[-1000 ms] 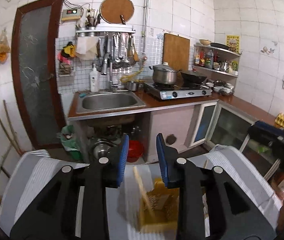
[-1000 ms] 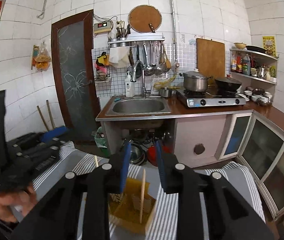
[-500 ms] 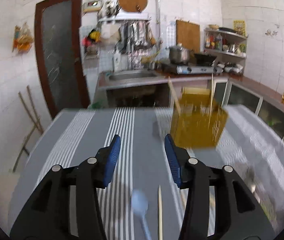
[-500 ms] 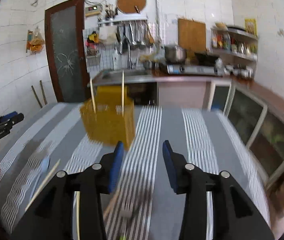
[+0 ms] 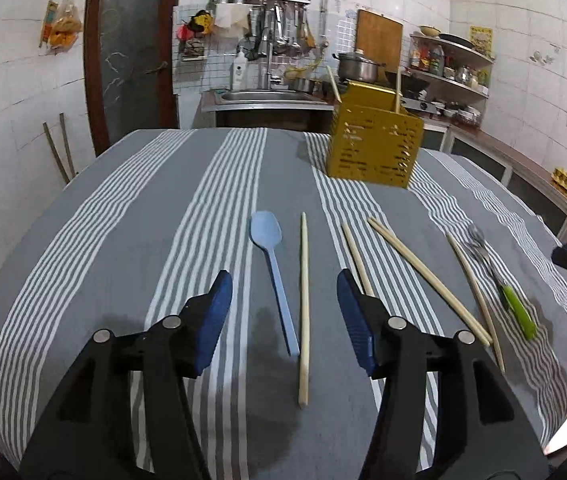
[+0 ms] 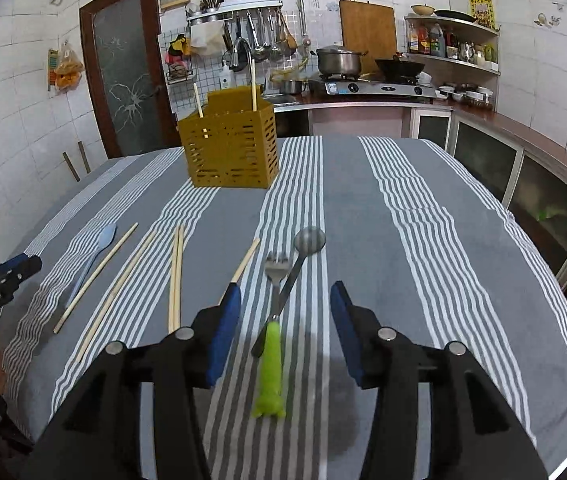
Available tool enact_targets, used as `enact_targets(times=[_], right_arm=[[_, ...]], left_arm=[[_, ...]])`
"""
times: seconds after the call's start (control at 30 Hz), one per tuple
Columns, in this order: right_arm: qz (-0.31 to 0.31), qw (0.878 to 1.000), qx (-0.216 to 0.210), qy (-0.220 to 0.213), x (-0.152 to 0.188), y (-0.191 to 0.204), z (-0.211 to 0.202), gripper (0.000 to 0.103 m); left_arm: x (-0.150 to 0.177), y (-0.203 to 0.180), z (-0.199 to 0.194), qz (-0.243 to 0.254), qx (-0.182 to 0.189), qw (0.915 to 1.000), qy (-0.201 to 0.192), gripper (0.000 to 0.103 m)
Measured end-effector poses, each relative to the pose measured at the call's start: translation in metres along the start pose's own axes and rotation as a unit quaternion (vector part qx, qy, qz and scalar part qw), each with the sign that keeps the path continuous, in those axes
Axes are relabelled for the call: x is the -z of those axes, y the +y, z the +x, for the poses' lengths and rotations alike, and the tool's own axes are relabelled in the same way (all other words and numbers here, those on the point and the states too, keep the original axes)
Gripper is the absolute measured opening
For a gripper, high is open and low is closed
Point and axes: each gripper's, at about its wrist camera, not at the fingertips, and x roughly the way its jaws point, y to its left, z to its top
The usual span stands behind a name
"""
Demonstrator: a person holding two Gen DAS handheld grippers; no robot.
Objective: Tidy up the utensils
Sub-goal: 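Withdraw both tools from the holder back over the table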
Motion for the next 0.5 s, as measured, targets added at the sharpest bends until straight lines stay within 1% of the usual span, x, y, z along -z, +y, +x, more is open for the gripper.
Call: enact_targets(times=[0.17, 0.5], right_arm=[[-0.004, 1.000, 0.001, 0.004, 0.004, 0.006, -0.002, 0.046], [-0.001, 1.000, -0.007, -0.006, -0.006, 0.011, -0.004, 0.046]], left_arm=[[0.002, 0.002, -0.001, -0.004, 0.009, 1.0000, -0.002, 0.054], [-0.015, -0.006, 0.014, 0.001, 0.008, 1.0000, 0.002, 0.054]])
